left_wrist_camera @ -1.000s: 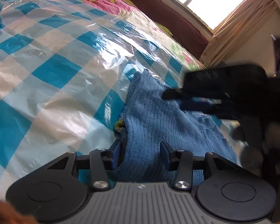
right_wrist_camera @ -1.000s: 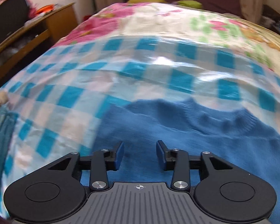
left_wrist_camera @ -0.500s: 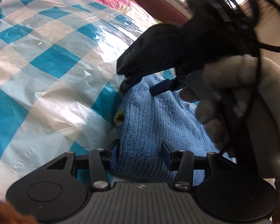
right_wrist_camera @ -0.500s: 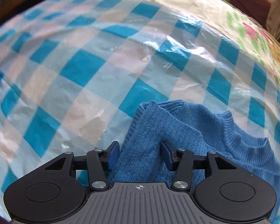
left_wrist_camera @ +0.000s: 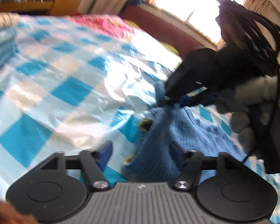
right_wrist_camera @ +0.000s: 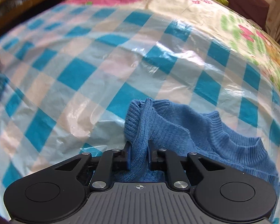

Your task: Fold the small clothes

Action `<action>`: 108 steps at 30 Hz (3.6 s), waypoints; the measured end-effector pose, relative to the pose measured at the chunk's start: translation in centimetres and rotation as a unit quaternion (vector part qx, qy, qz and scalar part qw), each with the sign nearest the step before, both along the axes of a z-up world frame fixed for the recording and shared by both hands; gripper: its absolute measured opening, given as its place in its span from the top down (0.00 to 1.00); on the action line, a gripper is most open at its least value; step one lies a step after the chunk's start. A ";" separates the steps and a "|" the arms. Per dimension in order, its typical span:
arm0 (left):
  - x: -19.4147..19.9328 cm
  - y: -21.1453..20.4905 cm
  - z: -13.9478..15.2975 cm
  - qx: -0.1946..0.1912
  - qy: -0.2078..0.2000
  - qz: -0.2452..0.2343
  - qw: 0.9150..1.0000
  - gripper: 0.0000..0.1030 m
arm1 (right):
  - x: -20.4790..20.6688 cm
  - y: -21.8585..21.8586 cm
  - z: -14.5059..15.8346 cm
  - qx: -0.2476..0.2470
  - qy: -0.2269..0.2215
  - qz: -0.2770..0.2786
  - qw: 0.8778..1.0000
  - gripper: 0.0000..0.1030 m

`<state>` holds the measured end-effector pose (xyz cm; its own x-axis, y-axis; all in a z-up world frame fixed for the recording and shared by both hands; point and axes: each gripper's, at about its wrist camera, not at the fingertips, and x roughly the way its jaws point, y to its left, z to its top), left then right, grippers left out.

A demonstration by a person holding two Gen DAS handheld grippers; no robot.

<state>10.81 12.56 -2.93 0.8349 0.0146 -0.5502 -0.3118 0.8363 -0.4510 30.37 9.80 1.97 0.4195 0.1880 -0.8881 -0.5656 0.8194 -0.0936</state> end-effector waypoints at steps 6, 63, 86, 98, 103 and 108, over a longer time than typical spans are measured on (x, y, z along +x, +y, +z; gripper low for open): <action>1.5 -3.9 0.0 0.100 0.006 -0.023 0.995 0.15 | 0.3 -4.6 1.6 0.095 0.019 -0.009 0.995 0.87; 2.1 -27.1 1.8 0.263 -0.018 -0.402 0.877 0.57 | -5.9 -39.7 0.7 0.310 0.014 -0.208 0.928 0.80; 7.0 -20.4 0.6 0.223 0.052 -0.300 0.926 0.53 | -10.9 -39.6 -3.0 0.304 0.069 -0.203 0.928 0.86; 6.7 -20.2 0.2 0.220 0.044 -0.307 0.925 0.51 | -3.9 -38.0 -0.8 0.316 0.023 -0.260 0.912 0.68; 6.7 -19.9 0.3 0.216 0.043 -0.309 0.925 0.51 | -2.0 -37.0 -2.2 0.320 0.035 -0.274 0.906 0.79; 6.3 -18.6 2.4 0.186 0.005 -0.293 0.938 0.51 | -4.0 -38.7 -1.0 0.348 0.002 -0.264 0.900 0.90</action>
<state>17.12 -6.03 -0.58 0.7540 -0.2524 -0.6065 0.2482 0.9643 -0.0927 26.41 -28.86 0.97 0.6110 0.4751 -0.6333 -0.0806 0.8331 0.5472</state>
